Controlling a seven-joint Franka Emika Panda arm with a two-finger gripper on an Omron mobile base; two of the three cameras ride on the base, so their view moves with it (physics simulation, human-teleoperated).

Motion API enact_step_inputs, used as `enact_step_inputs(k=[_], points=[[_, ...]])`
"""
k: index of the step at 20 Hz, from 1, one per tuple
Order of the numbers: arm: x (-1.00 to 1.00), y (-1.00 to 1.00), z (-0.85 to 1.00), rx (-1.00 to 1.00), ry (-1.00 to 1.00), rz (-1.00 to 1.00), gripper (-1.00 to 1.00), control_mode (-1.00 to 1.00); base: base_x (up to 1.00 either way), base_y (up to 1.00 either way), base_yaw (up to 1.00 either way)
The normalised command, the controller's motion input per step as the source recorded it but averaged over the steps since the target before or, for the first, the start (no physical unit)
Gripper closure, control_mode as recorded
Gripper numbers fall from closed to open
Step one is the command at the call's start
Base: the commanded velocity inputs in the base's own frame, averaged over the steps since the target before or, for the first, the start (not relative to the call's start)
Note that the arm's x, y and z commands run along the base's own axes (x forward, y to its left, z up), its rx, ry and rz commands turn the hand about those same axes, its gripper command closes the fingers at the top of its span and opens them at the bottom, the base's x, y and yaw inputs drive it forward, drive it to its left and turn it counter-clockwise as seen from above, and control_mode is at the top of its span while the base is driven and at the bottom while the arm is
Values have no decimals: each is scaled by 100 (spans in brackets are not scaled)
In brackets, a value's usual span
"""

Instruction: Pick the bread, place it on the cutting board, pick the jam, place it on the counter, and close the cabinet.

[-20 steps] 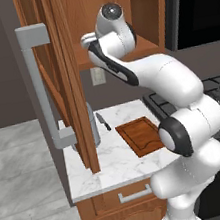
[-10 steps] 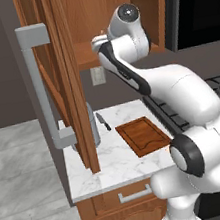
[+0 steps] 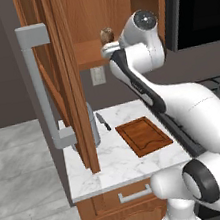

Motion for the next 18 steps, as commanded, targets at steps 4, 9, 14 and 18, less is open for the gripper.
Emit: enact_step_inputs(k=[4, 9, 14, 18], points=[[-56, -14, -17, 1, 0, 0, 100, -100, 0, 0, 0], [-54, -12, -23, 1, 0, 0, 100, -100, 0, 0, 0], [-52, -6, -26, 0, 0, 0, 100, -100, 0, 0, 0], [-48, 0, -32, 0, 0, 0, 100, -100, 0, 0, 0]])
